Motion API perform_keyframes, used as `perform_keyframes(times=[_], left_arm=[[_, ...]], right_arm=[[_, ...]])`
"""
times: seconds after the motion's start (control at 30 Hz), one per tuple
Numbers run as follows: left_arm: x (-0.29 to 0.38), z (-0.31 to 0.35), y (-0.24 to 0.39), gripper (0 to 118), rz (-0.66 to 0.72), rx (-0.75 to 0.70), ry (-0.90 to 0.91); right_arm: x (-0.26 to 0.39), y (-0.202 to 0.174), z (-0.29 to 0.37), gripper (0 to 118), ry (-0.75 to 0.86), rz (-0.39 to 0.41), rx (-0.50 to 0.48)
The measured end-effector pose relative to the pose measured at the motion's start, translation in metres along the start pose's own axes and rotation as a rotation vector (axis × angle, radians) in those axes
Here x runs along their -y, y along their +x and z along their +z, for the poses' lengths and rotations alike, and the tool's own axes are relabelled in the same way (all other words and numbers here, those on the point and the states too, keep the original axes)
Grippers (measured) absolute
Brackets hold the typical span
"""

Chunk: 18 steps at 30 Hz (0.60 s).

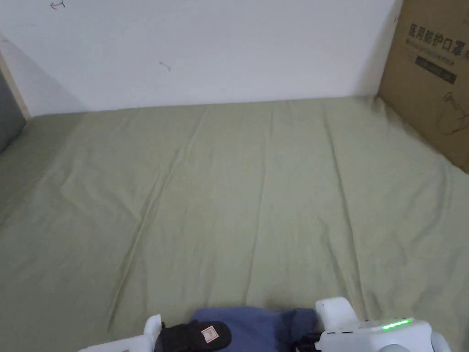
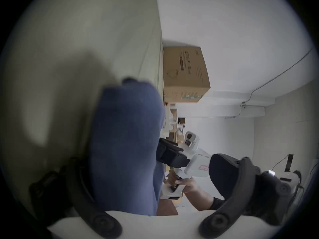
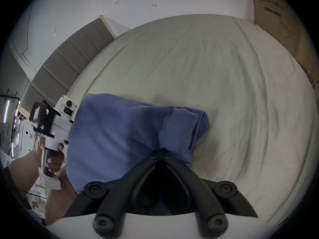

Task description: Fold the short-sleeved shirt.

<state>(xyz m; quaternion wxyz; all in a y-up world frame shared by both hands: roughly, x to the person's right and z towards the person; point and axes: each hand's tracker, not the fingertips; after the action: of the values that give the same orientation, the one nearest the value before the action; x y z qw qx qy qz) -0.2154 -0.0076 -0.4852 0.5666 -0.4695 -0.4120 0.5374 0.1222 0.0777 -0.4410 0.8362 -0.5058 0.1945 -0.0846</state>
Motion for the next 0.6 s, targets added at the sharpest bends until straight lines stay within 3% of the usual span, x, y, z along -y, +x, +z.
perform_keyframes(times=[0.03,0.1,0.13,0.17,0.2,0.23,0.3,0.43,0.6], left_arm=[[0.003,-0.007,0.0,89,-0.077,-0.055,-0.012],[0.006,-0.014,0.001,18,-0.211,-0.271,0.015],[0.007,-0.012,-0.006,18,-0.251,-0.446,0.021],[0.013,-0.011,0.0,18,-0.171,-0.278,0.038],[0.013,-0.011,0.013,19,-0.171,-0.287,0.044],[0.015,-0.011,0.03,19,-0.246,-0.4,0.034],[0.016,0.004,0.06,19,-0.409,-0.478,-0.007],[-0.006,0.082,0.115,19,-0.517,-0.635,-0.001],[-0.049,0.205,0.153,19,-0.567,-1.027,0.023]], right_arm=[[0.001,0.002,0.0,0,0.006,-0.019,-0.008],[0.003,0.006,0.0,0,0.017,-0.057,-0.023],[0.004,0.008,0.001,0,0.02,-0.077,-0.028],[0.004,0.008,0.003,0,0.021,-0.107,-0.049],[0.003,0.008,0.008,0,0.028,-0.119,-0.037],[0.003,0.007,0.015,0,0.046,-0.137,-0.053],[0.005,0.002,0.033,0,0.094,-0.149,-0.064],[0.011,-0.014,0.071,0,0.137,-0.106,-0.078],[0.015,-0.025,0.098,0,0.132,-0.025,-0.043]])
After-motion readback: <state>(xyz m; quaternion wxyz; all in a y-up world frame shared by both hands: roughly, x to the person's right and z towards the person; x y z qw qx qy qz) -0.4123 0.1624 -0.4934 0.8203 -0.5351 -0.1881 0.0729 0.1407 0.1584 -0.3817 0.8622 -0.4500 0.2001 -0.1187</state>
